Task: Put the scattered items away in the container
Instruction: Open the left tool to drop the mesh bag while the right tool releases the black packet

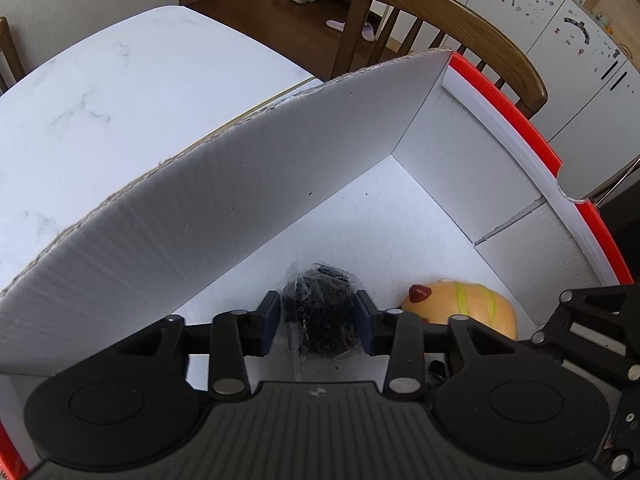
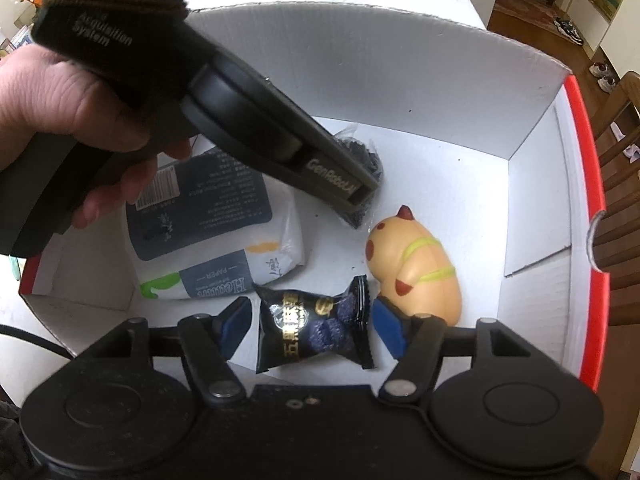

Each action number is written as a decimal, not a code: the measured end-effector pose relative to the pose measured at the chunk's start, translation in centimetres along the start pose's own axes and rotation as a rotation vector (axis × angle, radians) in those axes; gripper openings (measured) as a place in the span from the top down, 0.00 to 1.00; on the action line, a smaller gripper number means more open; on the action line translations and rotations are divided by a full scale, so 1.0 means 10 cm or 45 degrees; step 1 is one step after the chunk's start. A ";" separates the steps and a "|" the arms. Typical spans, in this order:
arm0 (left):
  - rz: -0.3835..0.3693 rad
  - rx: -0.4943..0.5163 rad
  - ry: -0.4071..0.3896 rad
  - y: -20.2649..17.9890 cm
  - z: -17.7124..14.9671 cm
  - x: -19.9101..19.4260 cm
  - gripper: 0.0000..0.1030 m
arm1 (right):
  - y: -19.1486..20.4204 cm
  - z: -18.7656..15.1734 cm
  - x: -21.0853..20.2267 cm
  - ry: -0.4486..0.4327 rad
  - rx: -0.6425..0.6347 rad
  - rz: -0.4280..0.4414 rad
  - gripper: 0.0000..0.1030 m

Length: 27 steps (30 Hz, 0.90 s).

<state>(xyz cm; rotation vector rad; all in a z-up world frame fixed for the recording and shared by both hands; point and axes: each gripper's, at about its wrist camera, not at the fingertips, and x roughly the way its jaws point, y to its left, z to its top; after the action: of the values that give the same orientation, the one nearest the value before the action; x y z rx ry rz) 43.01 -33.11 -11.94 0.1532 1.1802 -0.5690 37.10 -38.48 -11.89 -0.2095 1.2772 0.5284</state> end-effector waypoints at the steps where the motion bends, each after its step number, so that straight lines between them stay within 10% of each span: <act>1: 0.002 -0.003 -0.006 0.00 0.00 -0.01 0.52 | -0.01 -0.01 -0.01 -0.005 0.003 0.003 0.34; 5: 0.008 -0.011 -0.033 0.00 -0.01 -0.10 0.38 | -0.03 -0.05 -0.09 -0.034 0.010 0.016 0.34; 27: -0.027 -0.002 -0.261 -0.19 -0.29 -1.06 0.37 | 0.13 -0.06 -0.69 -0.248 0.050 0.020 0.34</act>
<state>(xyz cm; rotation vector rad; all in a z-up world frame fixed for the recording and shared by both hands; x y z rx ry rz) 36.94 -29.95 -3.14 0.0788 0.9840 -0.5877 34.67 -39.37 -5.37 -0.1124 1.0990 0.5236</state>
